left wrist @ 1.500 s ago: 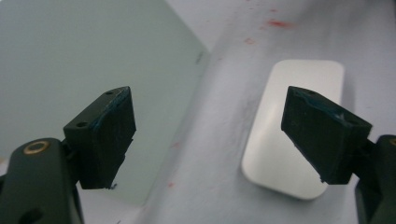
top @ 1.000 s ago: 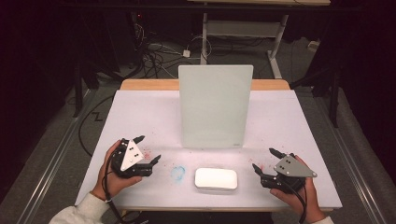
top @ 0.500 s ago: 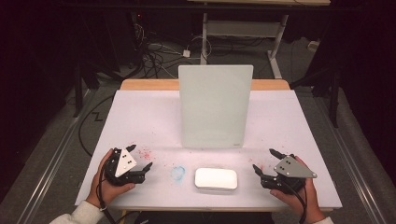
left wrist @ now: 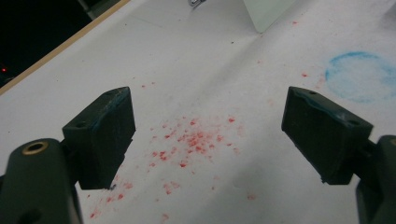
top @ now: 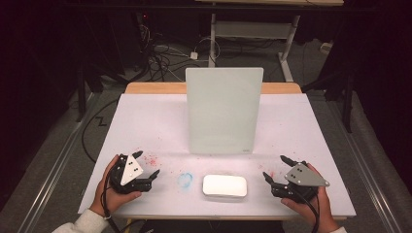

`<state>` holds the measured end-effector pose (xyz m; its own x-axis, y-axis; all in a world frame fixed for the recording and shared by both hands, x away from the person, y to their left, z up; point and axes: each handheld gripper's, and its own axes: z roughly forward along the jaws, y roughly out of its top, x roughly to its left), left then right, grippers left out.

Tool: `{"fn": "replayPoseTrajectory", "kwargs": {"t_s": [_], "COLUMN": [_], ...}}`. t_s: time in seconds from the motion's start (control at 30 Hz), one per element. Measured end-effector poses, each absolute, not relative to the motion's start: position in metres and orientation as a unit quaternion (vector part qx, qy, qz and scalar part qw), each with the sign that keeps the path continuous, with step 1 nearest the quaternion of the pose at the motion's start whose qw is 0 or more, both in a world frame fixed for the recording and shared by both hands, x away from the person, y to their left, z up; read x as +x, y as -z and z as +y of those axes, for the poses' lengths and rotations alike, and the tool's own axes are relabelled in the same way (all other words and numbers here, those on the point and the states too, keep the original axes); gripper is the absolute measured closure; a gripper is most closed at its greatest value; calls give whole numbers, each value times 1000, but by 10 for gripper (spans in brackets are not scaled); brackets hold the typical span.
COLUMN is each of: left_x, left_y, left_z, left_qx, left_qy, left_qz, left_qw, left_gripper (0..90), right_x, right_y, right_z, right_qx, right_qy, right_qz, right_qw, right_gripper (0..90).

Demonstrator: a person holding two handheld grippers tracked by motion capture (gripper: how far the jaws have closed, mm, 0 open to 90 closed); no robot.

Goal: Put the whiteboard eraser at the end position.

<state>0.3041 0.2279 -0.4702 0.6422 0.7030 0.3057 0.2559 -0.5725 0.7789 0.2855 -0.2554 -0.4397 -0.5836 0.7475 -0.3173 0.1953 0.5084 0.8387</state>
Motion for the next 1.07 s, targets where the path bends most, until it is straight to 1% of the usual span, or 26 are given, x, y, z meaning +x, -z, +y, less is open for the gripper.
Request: {"fn": "replayPoseTrajectory", "kwargs": {"t_s": [1.07], "left_x": [308], "left_y": [470], "left_z": [224], "left_qx": [835], "left_qy": [-304], "left_qz": [283], "left_qw": [362], "left_gripper": [168], "right_x": [287], "right_y": [439], "right_z": [-260], "right_qx": [303], "right_qy": [-400], "right_qz": [791], "right_qw": [351], "right_gripper": [255]}}
